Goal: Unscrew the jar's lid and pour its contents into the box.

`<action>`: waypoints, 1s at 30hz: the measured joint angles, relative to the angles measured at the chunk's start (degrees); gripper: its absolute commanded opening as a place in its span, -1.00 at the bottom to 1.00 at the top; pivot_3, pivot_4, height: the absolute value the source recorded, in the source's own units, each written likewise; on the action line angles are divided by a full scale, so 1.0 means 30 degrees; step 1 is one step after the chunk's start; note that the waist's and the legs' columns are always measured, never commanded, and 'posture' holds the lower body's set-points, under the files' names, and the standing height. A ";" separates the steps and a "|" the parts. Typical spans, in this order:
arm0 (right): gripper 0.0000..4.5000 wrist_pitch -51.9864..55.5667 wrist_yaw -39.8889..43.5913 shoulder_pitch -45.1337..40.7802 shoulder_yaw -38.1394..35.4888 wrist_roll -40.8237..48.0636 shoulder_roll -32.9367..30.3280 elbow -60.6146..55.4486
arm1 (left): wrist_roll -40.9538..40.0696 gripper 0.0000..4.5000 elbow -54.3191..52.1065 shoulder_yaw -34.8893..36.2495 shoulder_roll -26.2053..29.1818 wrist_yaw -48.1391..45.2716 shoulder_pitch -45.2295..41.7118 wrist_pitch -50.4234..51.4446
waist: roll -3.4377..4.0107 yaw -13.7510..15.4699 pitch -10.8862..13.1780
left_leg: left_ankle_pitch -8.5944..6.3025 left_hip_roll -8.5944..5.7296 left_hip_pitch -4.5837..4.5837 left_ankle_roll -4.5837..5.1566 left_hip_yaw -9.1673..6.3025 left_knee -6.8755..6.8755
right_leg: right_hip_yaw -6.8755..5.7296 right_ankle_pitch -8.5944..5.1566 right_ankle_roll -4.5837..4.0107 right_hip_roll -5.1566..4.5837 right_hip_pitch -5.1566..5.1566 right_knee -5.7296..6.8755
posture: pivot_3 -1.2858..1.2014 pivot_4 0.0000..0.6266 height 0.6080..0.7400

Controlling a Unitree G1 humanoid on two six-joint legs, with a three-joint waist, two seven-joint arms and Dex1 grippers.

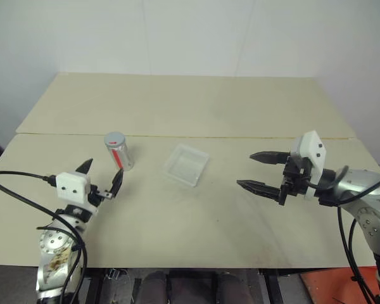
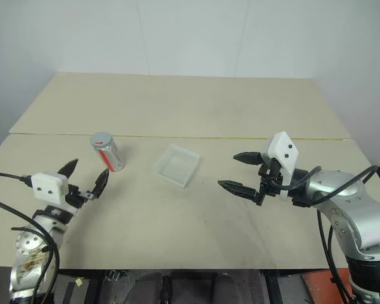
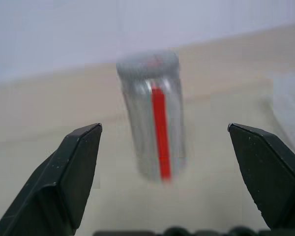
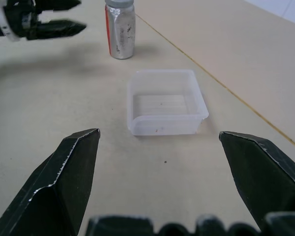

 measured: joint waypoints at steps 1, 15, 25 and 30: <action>1.00 0.0000 0.0001 0.0000 0.0000 -0.0001 0.0000 0.0002 | 0.0257 0.99 0.0018 -0.0099 -0.0199 0.0489 -0.0306 -0.0086 | 0.0000 -0.0032 0.0000 | -0.0001 0.0001 0.0000 0.0002 0.0003 0.0000 | 0.0003 0.0001 0.0002 0.0001 -0.0002 0.0000 | 0.03 -0.52 1.00; 1.00 0.0225 -0.0466 -0.0835 -0.0611 0.1462 0.0217 -0.0338 | 0.1715 0.99 0.1729 -0.1162 -0.0729 0.3511 -0.2213 0.0377 | -0.0001 0.0027 0.0000 | 0.0000 0.0001 -0.0004 0.0002 -0.0005 0.0005 | -0.0008 0.0004 0.0008 0.0014 0.0000 -0.0001 | 0.03 -0.52 1.00; 1.00 0.0227 -0.1003 -0.0324 -0.1045 0.2484 0.0312 -0.1043 | 0.1771 0.99 0.3573 -0.1960 -0.0737 0.4161 -0.4767 0.1523 | -0.0002 -0.0012 0.0000 | 0.0001 -0.0007 -0.0012 0.0002 -0.0007 0.0012 | -0.0008 0.0008 0.0016 0.0022 -0.0003 -0.0002 | 0.03 -0.52 1.00; 1.00 0.0223 -0.1132 -0.0295 -0.1076 0.2751 0.0310 -0.1074 | 0.2393 0.99 0.5121 -0.2215 -0.1055 0.5297 -0.5611 0.1360 | -0.0003 0.0003 0.0001 | 0.0001 -0.0014 -0.0018 0.0002 -0.0010 0.0013 | -0.0013 0.0008 0.0017 0.0021 -0.0003 -0.0004 | 0.03 -0.52 1.00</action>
